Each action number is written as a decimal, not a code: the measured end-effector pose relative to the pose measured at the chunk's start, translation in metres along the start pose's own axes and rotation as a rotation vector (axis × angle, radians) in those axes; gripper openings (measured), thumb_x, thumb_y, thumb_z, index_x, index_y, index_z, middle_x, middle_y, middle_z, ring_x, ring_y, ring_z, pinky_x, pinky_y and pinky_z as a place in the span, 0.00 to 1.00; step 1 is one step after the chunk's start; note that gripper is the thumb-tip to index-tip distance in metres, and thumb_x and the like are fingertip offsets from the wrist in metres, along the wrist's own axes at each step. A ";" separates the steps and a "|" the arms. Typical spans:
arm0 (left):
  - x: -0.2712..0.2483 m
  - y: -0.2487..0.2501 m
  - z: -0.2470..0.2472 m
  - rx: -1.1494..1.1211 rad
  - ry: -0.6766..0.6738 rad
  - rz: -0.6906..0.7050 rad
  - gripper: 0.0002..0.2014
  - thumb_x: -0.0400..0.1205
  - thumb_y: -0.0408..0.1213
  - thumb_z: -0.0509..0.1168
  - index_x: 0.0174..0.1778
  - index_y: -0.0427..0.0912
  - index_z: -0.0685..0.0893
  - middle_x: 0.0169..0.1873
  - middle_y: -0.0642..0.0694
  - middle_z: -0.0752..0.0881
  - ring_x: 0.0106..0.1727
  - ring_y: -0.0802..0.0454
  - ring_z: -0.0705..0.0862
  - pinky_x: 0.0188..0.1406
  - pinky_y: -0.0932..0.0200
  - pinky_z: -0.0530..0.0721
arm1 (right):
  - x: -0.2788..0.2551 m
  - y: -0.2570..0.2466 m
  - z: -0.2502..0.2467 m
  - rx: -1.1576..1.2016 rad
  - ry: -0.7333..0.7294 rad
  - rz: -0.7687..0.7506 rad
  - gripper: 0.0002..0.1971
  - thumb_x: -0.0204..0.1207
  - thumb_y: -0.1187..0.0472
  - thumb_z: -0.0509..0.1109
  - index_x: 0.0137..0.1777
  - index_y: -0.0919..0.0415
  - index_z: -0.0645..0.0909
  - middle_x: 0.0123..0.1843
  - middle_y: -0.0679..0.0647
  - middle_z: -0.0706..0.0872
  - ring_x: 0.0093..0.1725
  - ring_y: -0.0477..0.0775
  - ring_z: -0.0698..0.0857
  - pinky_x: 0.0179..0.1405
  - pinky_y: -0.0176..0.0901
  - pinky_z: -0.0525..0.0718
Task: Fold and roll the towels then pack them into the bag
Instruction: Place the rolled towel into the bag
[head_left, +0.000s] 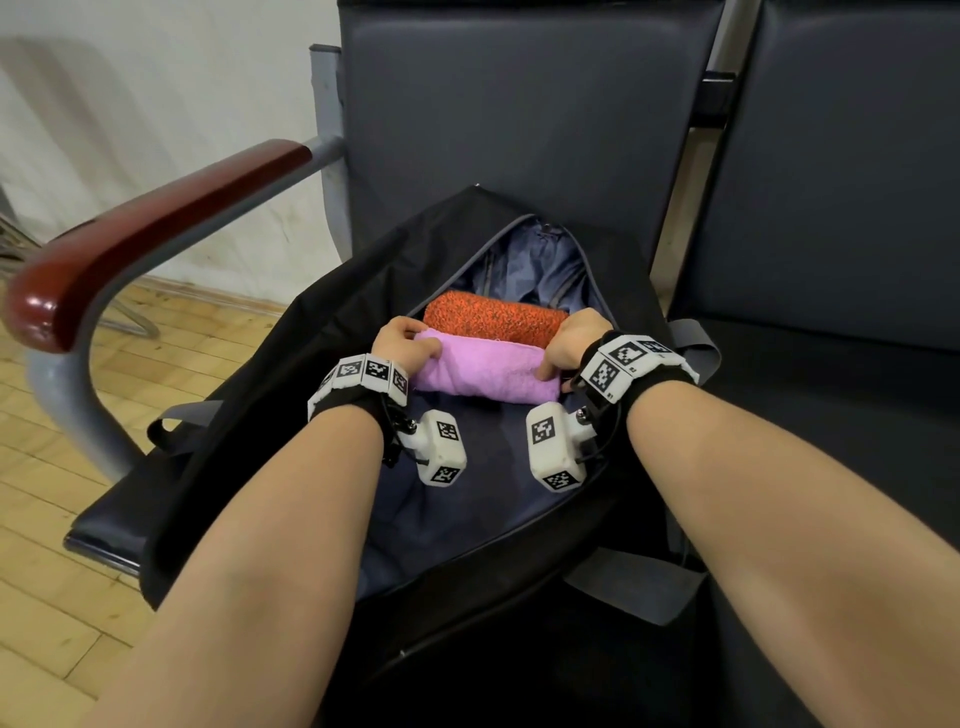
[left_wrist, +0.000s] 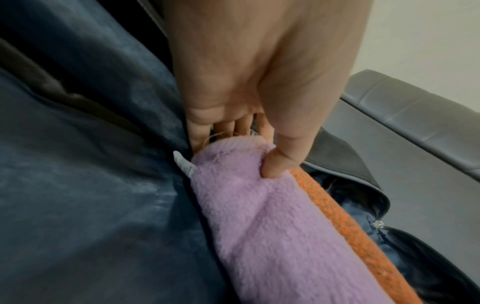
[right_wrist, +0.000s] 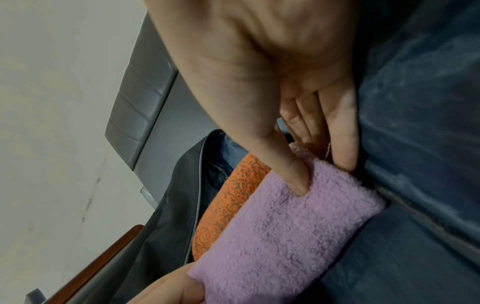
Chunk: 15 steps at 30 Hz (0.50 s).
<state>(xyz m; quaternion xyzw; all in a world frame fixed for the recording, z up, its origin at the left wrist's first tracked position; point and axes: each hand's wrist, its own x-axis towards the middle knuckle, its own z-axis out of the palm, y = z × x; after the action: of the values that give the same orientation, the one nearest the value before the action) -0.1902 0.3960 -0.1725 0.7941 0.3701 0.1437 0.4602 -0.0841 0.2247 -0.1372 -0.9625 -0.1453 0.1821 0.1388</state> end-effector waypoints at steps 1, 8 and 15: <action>-0.001 0.000 0.000 0.012 0.006 -0.003 0.18 0.76 0.26 0.69 0.63 0.34 0.82 0.53 0.38 0.83 0.51 0.49 0.79 0.48 0.66 0.74 | 0.000 0.001 0.001 -0.002 -0.019 -0.011 0.27 0.62 0.53 0.85 0.59 0.66 0.86 0.54 0.57 0.90 0.53 0.55 0.89 0.57 0.48 0.87; -0.008 0.001 0.002 0.176 0.014 0.027 0.19 0.76 0.26 0.68 0.64 0.36 0.82 0.60 0.34 0.85 0.61 0.40 0.83 0.56 0.60 0.77 | -0.001 0.002 0.008 0.028 0.013 0.007 0.32 0.58 0.54 0.87 0.61 0.67 0.83 0.55 0.61 0.89 0.55 0.58 0.88 0.56 0.50 0.87; -0.017 0.015 -0.009 0.682 0.051 0.095 0.18 0.80 0.39 0.67 0.62 0.35 0.76 0.61 0.33 0.81 0.62 0.33 0.81 0.55 0.47 0.79 | -0.013 0.001 -0.005 0.108 -0.114 -0.071 0.11 0.76 0.56 0.74 0.40 0.61 0.76 0.57 0.66 0.83 0.42 0.43 0.86 0.46 0.40 0.80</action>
<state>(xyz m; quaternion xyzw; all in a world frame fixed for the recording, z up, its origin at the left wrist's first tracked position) -0.2003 0.3850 -0.1536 0.9147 0.3707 0.0527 0.1519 -0.0935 0.2179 -0.1289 -0.9360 -0.1769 0.2391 0.1883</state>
